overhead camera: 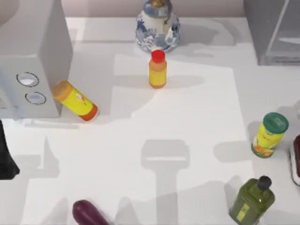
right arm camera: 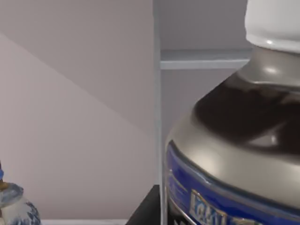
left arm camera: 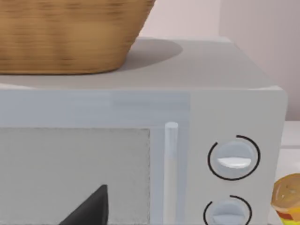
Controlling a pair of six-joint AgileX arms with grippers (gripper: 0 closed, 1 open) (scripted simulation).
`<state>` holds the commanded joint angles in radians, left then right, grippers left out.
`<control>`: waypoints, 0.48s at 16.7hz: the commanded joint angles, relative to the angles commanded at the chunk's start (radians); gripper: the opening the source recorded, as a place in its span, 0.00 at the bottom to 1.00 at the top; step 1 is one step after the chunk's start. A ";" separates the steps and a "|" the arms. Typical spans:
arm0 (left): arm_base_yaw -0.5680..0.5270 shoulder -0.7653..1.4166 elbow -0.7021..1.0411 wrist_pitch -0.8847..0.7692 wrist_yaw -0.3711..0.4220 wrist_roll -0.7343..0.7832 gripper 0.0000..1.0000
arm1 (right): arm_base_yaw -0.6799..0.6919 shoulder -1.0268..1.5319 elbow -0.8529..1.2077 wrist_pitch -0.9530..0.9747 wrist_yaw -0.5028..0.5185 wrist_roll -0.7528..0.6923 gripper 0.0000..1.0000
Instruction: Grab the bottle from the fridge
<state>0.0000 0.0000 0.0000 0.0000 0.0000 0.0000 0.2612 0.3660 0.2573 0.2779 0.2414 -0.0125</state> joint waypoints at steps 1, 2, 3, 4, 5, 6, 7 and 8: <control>0.000 0.000 0.000 0.000 0.000 0.000 1.00 | 0.050 0.082 0.043 0.046 0.049 -0.001 0.00; 0.000 0.000 0.000 0.000 0.000 0.000 1.00 | 0.102 0.171 0.086 0.092 0.101 -0.002 0.00; 0.000 0.000 0.000 0.000 0.000 0.000 1.00 | 0.155 0.266 0.130 0.139 0.156 -0.003 0.00; 0.000 0.000 0.000 0.000 0.000 0.000 1.00 | 0.210 0.366 0.174 0.186 0.212 -0.003 0.00; 0.000 0.000 0.000 0.000 0.000 0.000 1.00 | 0.266 0.471 0.218 0.233 0.270 -0.003 0.00; 0.000 0.000 0.000 0.000 0.000 0.000 1.00 | 0.322 0.578 0.263 0.280 0.329 -0.004 0.00; 0.000 0.000 0.000 0.000 0.000 0.000 1.00 | 0.378 0.687 0.308 0.327 0.389 -0.005 0.00; 0.000 0.000 0.000 0.000 0.000 0.000 1.00 | 0.433 0.797 0.354 0.373 0.448 -0.007 0.00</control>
<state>0.0000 0.0000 0.0000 0.0000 0.0000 0.0000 0.6947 1.1633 0.6112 0.6513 0.6891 -0.0195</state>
